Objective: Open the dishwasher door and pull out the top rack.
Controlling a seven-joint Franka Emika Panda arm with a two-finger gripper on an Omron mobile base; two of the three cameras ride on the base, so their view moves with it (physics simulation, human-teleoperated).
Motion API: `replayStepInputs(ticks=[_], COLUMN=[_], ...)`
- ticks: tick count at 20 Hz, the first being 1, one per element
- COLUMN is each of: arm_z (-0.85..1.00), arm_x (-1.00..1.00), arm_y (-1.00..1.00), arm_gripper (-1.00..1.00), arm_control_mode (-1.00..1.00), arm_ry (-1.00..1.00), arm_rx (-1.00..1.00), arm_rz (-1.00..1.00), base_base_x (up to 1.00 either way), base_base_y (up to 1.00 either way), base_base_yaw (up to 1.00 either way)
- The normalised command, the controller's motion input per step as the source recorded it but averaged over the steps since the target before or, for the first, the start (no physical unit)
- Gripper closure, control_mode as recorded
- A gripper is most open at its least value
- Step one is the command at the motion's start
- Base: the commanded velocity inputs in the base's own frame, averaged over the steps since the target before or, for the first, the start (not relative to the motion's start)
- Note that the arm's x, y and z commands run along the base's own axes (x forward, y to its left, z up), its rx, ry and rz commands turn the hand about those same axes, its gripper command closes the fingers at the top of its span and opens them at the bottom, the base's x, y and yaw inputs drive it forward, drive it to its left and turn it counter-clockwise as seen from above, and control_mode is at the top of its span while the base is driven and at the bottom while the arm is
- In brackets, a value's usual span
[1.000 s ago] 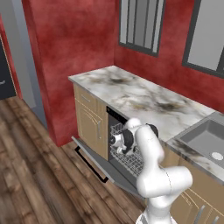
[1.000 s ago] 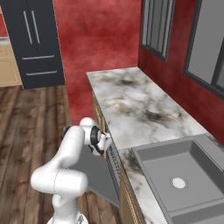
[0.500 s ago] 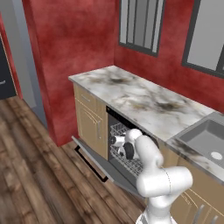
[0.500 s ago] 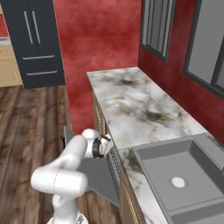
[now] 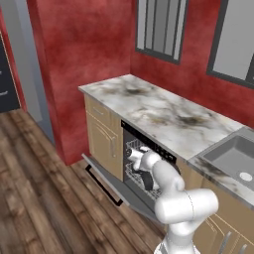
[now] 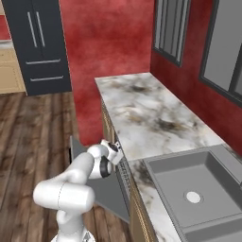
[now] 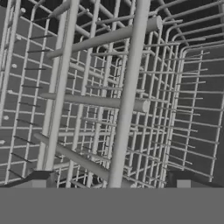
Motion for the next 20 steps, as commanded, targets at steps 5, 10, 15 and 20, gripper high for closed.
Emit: replayStepInputs(ticks=[5,10,15,20], arm_z=[-0.68,-0.76,-0.86,-0.95], arm_x=[0.00,-0.22,-0.48,-0.71], arm_y=[0.03,0.26,0.71,1.00], arm_gripper=[-1.00,-1.00,-1.00,-1.00], arm_control_mode=[-1.00,-1.00,-1.00,-1.00], arm_ry=[0.23,0.21,0.19,0.16], arm_rx=[0.17,0.19,0.13,0.05], arm_rz=[0.00,0.00,0.00,0.00], base_base_x=[0.00,0.00,0.00,0.00], base_base_y=[0.00,0.00,0.00,0.00], base_base_yaw=[0.00,0.00,0.00,0.00])
